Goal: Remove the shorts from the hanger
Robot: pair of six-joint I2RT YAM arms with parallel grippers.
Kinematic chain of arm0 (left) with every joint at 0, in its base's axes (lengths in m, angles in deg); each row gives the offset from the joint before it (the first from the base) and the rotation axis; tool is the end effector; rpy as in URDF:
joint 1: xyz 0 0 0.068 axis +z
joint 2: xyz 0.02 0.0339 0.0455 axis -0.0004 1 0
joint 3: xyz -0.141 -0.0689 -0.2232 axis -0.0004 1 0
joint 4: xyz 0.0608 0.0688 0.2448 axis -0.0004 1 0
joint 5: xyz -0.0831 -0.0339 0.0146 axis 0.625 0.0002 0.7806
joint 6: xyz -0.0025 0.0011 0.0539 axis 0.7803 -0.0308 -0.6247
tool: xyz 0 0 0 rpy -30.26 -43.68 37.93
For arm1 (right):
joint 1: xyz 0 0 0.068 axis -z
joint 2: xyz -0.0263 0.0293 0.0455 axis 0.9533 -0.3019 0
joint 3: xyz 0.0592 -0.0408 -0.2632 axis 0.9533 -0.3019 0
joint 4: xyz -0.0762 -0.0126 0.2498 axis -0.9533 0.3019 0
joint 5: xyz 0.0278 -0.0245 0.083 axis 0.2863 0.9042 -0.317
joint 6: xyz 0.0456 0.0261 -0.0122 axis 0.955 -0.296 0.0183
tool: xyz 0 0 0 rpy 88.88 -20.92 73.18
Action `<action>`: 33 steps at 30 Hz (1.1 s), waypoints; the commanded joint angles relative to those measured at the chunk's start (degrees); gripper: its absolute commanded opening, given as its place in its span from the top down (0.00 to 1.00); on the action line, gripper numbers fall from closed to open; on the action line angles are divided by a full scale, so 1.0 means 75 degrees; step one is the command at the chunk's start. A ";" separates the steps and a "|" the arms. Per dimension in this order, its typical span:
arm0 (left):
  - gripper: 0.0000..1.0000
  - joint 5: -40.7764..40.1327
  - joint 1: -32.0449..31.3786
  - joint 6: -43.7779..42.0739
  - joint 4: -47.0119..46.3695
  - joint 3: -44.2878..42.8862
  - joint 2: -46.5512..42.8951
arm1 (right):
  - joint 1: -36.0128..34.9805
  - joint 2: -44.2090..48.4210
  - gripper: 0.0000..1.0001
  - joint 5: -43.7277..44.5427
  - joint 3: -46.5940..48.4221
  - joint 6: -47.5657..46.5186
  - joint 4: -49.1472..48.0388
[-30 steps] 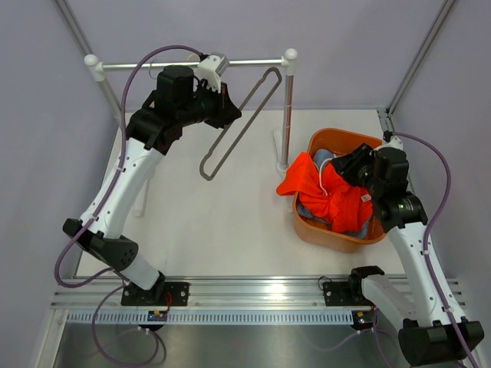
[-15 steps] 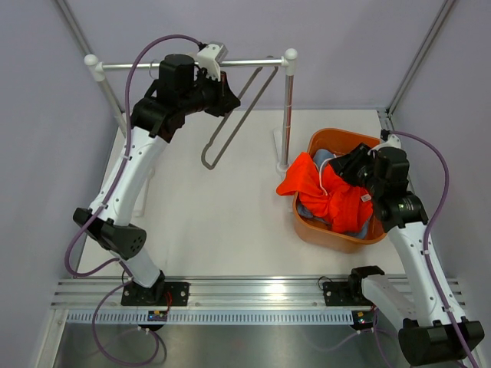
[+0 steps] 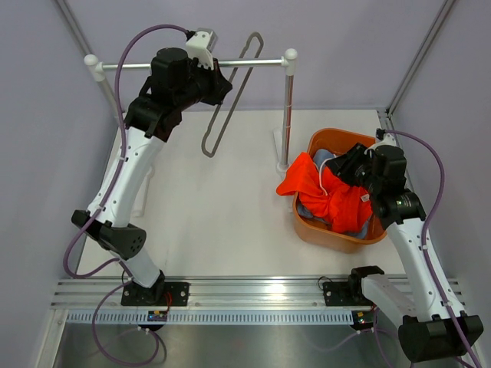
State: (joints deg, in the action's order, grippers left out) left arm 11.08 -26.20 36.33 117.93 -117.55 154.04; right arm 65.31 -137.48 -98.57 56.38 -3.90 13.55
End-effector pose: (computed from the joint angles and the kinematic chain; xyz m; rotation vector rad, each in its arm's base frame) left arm 0.3115 -0.1596 0.5118 0.3760 1.7974 -0.5927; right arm 0.1970 0.0307 0.3521 0.3867 1.9894 0.6451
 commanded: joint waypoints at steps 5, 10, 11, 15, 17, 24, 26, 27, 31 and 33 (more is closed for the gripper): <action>1.00 -0.0502 0.0021 0.0070 -0.0780 -0.0720 0.0315 | 0.0035 0.0050 0.63 -0.0211 0.0319 -0.0187 -0.0209; 1.00 -0.0584 0.0021 0.0082 -0.0698 -0.1049 0.0772 | 0.0035 0.0096 0.63 -0.0187 0.0330 -0.0234 -0.0127; 1.00 -0.0584 0.0021 0.0093 -0.0698 -0.1049 0.0819 | 0.0035 0.0108 0.63 -0.0187 0.0330 -0.0234 -0.0115; 1.00 -0.0631 0.0021 0.0140 -0.0662 -0.1037 0.1030 | 0.0035 0.0085 0.63 -0.0210 0.0330 -0.0246 -0.0103; 1.00 -0.0619 0.0021 0.0140 -0.0662 -0.0990 0.1124 | 0.0035 0.0073 0.63 -0.0210 0.0330 -0.0234 -0.0091; 0.90 -0.0619 0.0021 0.0175 -0.0779 -0.0651 0.0996 | 0.0035 0.0073 0.63 -0.0199 0.0272 -0.0211 -0.0103; 0.81 -0.0631 0.0021 0.0175 -0.0861 -0.0429 0.0879 | 0.0035 0.0085 0.63 -0.0210 0.0283 -0.0211 -0.0068; 0.79 -0.0642 0.0021 0.0164 -0.0897 -0.0358 0.0727 | 0.0035 0.0096 0.63 -0.0210 0.0284 -0.0211 -0.0068; 0.75 -0.0666 0.0021 0.0129 -0.1084 0.0041 0.0316 | 0.0035 0.0143 0.63 -0.0199 0.0307 -0.0187 -0.0056; 0.75 -0.0678 0.0009 0.0129 -0.1166 0.0193 0.0152 | 0.0035 0.0144 0.63 -0.0222 0.0295 -0.0187 -0.0045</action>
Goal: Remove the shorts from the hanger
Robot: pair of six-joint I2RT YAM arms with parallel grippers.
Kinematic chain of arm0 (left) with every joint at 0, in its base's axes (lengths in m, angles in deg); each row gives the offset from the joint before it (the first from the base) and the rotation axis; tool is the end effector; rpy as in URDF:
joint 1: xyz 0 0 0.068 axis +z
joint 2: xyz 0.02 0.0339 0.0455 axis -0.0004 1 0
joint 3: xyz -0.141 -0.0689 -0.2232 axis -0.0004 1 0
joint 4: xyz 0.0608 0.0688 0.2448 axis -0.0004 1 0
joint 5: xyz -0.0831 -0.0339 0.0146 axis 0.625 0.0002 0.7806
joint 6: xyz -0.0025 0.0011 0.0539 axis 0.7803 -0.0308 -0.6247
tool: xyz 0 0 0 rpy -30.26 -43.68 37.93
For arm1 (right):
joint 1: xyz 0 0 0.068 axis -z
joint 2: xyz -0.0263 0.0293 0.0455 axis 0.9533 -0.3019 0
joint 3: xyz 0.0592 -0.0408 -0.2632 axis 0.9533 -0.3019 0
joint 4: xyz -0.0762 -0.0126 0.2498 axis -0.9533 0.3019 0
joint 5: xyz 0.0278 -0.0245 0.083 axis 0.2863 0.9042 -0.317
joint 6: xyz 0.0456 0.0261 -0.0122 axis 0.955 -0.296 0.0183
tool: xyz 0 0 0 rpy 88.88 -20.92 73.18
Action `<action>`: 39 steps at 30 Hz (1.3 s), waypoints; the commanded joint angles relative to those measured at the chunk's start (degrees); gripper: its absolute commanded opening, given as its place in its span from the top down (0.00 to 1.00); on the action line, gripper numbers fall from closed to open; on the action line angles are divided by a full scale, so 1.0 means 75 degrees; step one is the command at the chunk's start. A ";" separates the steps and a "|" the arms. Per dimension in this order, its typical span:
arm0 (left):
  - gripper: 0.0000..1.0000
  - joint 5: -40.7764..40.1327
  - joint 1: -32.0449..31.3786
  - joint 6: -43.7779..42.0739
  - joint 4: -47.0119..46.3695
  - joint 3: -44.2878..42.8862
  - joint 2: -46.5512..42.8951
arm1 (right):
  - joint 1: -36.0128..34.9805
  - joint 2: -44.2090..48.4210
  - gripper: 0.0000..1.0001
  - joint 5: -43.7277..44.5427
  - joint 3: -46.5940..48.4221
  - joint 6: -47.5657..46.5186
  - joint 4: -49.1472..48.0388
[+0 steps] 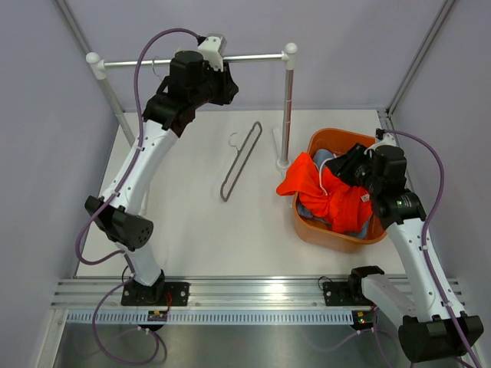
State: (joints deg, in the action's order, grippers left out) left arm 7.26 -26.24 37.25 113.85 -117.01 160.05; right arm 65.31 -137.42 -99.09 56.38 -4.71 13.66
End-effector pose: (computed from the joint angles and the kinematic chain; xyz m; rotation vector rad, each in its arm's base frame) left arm 0.3514 -0.1769 0.4795 0.3180 1.8485 -0.5376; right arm 0.1966 0.0310 0.3521 0.3667 1.9933 0.6449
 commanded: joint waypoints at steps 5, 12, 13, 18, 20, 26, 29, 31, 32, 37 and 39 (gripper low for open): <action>0.75 -0.0121 0.0015 -0.0017 -0.0587 0.0179 -0.0919 | 0.0035 0.0146 0.63 -0.0176 0.0260 -0.0044 -0.0071; 0.72 -0.0447 -0.0394 -0.0029 -0.0773 0.1430 -0.1458 | 0.0035 0.0147 0.62 -0.0105 0.0260 -0.0068 -0.0059; 0.70 -0.0553 -0.0639 -0.0087 -0.0843 0.1967 -0.1493 | 0.0035 0.0158 0.62 -0.0082 0.0260 -0.0079 -0.0047; 0.66 -0.1338 -0.1273 -0.0042 -0.1042 0.3341 -0.1517 | 0.0035 0.0146 0.62 -0.0140 0.0295 -0.0068 -0.0036; 0.62 -0.1421 -0.1356 0.0239 -0.1439 0.4170 -0.1610 | 0.0035 0.0158 0.62 -0.0117 0.0319 -0.0091 -0.0012; 0.57 -0.2392 -0.1344 0.0885 -0.2028 0.5125 -0.1495 | 0.0035 0.0123 0.61 -0.0035 0.0471 -0.0173 0.0140; 0.54 -0.2746 -0.1204 0.1154 -0.2109 0.5031 -0.1026 | 0.0035 0.0135 0.61 -0.0047 0.0506 -0.0185 0.0199; 0.54 -0.2454 -0.0935 0.1353 -0.2121 0.4832 -0.0513 | 0.0035 0.0170 0.61 -0.0047 0.0530 -0.0173 0.0269; 0.54 -0.2360 -0.0830 0.1400 -0.2087 0.4739 -0.0324 | 0.0035 0.0193 0.61 -0.0035 0.0588 -0.0185 0.0304; 0.55 -0.1224 -0.0021 0.1705 -0.2261 0.4527 0.0603 | 0.0035 0.0334 0.60 0.0070 0.0717 -0.0302 0.0561; 0.55 -0.0965 0.0224 0.1752 -0.2297 0.4539 0.0884 | 0.0035 0.0380 0.60 0.0105 0.0764 -0.0326 0.0620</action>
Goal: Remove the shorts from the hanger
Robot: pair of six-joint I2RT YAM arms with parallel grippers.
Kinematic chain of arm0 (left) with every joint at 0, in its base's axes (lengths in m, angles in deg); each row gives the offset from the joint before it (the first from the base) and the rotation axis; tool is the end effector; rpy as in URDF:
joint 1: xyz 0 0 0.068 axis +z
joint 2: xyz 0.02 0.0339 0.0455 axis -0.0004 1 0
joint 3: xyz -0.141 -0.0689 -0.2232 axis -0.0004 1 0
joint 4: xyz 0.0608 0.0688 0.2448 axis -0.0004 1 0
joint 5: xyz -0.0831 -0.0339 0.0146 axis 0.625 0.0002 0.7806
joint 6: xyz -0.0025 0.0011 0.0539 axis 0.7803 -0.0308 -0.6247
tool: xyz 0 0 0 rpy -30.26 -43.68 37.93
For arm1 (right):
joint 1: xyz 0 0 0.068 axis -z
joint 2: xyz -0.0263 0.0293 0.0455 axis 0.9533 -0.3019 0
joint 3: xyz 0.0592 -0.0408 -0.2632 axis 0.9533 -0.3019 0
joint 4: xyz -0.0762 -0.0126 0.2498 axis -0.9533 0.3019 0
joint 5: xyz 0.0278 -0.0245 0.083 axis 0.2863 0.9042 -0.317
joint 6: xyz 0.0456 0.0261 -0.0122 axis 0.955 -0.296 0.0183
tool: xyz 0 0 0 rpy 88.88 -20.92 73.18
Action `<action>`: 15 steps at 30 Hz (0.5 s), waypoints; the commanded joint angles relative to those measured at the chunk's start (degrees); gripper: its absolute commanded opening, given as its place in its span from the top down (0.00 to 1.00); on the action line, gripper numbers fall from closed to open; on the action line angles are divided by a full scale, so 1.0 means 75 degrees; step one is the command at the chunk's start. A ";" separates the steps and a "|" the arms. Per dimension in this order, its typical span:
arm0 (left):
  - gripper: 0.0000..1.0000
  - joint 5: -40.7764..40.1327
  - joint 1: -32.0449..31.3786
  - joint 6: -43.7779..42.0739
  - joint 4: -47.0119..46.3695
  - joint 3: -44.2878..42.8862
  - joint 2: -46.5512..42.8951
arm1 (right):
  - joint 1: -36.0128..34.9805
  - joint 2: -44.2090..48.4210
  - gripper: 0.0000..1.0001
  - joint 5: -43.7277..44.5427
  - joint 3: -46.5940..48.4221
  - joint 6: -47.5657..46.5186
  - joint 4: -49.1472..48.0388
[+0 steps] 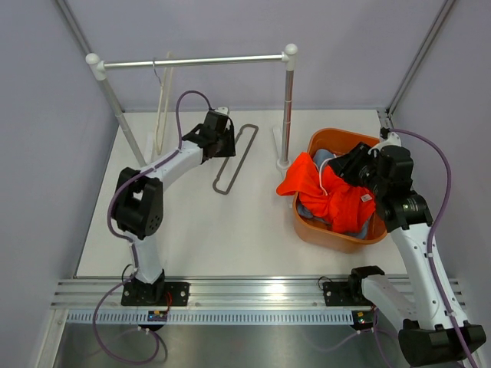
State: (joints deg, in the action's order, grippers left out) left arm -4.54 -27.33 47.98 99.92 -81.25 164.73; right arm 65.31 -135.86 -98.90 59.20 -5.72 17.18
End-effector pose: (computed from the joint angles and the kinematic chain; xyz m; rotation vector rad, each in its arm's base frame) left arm 0.3827 -0.1932 0.2600 0.0589 2.3190 -0.3099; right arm 0.1854 0.0295 0.3673 0.3464 1.9791 0.6334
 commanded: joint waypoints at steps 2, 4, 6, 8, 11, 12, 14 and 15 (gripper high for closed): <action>0.54 0.0737 0.0500 0.0333 -0.0522 -0.0171 0.0436 | 0.0035 0.0174 0.60 0.0079 0.0400 -0.0215 0.0198; 0.51 0.0785 0.0664 0.0322 -0.0546 -0.0147 0.0542 | 0.0035 0.0185 0.60 0.0079 0.0377 -0.0227 0.0198; 0.50 0.0797 0.0770 0.0286 -0.0476 -0.0275 0.0799 | 0.0035 0.0197 0.60 0.0056 0.0341 -0.0215 0.0198; 0.50 0.1030 0.0805 0.0228 -0.0219 -0.0532 0.0999 | 0.0035 0.0197 0.60 0.0044 0.0330 -0.0215 0.0198; 0.50 0.0973 0.0805 0.0122 0.0121 -0.0709 0.1316 | 0.0035 0.0209 0.60 0.0079 0.0306 -0.0203 0.0198; 0.50 0.0949 0.0805 0.0122 0.0156 -0.0744 0.1374 | 0.0035 0.0221 0.60 0.0068 0.0294 -0.0192 0.0198; 0.50 0.0926 0.0805 0.0122 0.0320 -0.0756 0.1503 | 0.0035 0.0232 0.60 0.0056 0.0271 -0.0168 0.0175; 0.50 0.0879 0.0805 0.0157 0.0390 -0.0745 0.1550 | 0.0035 0.0221 0.60 0.0056 0.0259 -0.0157 0.0163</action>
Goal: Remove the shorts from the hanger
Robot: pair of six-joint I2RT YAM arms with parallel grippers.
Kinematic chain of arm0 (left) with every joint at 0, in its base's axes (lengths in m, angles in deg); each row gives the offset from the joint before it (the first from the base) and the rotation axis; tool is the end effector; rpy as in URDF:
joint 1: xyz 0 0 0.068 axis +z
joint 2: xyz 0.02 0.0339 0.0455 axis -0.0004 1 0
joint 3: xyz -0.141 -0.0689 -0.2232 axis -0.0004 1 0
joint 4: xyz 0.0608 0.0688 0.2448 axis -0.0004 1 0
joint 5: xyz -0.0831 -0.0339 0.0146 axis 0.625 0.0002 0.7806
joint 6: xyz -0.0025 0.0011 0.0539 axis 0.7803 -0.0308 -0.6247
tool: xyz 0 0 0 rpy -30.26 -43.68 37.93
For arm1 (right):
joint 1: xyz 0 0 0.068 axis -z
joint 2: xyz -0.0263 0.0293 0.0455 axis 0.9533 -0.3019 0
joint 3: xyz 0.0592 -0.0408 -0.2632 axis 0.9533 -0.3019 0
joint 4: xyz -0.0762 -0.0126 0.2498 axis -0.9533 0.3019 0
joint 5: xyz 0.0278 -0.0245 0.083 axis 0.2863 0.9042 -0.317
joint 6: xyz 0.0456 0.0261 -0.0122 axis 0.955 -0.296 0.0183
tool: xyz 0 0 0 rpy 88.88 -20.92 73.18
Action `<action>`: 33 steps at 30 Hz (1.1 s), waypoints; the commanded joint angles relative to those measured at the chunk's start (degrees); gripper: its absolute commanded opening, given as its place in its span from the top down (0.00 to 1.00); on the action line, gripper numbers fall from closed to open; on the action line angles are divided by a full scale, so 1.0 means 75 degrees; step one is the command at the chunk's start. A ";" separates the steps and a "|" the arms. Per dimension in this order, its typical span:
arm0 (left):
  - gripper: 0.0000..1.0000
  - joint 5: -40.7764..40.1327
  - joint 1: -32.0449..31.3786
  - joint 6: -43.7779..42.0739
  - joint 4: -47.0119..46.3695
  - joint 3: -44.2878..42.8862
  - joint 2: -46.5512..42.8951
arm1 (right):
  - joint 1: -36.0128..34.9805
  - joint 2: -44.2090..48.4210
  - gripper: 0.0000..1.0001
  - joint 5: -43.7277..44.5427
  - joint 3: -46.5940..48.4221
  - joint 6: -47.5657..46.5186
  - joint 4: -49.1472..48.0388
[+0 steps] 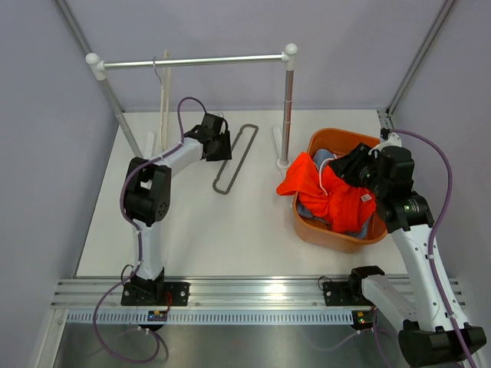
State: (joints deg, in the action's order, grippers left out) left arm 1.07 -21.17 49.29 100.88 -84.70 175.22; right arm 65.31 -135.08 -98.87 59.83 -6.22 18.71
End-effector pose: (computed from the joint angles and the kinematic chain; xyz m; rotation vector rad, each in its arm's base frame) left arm 0.4260 -0.1644 0.2005 -0.0433 2.4717 -0.3224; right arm 0.1803 0.0288 0.3705 0.3386 1.9815 0.6269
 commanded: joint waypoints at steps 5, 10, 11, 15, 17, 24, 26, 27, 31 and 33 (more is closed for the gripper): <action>0.51 -0.0257 -0.0005 0.0041 0.0357 -0.0085 0.0234 | 0.0035 0.0116 0.60 -0.0006 0.0128 -0.0078 -0.0088; 0.51 -0.0151 0.0042 -0.0006 0.0614 -0.0284 0.0491 | 0.0035 0.0151 0.60 0.0018 0.0081 -0.0089 -0.0064; 0.51 -0.0128 0.0042 -0.0017 0.0638 -0.0284 0.0561 | 0.0035 0.0163 0.60 0.0029 0.0081 -0.0089 -0.0064; 0.53 -0.0116 0.0066 -0.0041 0.0708 -0.0226 0.0679 | 0.0035 0.0221 0.60 0.0053 0.0069 -0.0089 -0.0052; 0.53 -0.0081 0.0101 -0.0029 0.0650 -0.0098 0.0691 | 0.0035 0.0221 0.60 0.0041 0.0058 -0.0066 -0.0053; 0.78 0.0048 0.0148 -0.0088 0.0602 0.0009 0.0878 | 0.0035 0.0280 0.59 0.0053 0.0011 -0.0078 -0.0052; 0.87 0.0048 0.0148 -0.0158 0.0661 0.0032 0.0913 | 0.0035 0.0280 0.59 0.0053 0.0011 -0.0078 -0.0052; 0.89 0.0036 0.0148 -0.0181 0.0719 0.0032 0.0925 | 0.0035 0.0291 0.59 0.0053 0.0011 -0.0078 -0.0053; 0.98 -0.0151 0.0148 -0.0287 0.0872 0.0021 0.1007 | 0.0035 0.0303 0.60 0.0006 -0.0036 -0.0031 -0.0088; 1.00 -0.0198 0.0148 -0.0299 0.0908 0.0021 0.1007 | 0.0035 0.0292 0.60 -0.0040 -0.0036 0.0004 -0.0099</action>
State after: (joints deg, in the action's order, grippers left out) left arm 0.85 -20.40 48.29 105.56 -84.92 180.10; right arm 65.31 -133.63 -98.90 59.72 -6.18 18.71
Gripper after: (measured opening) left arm 0.118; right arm 0.404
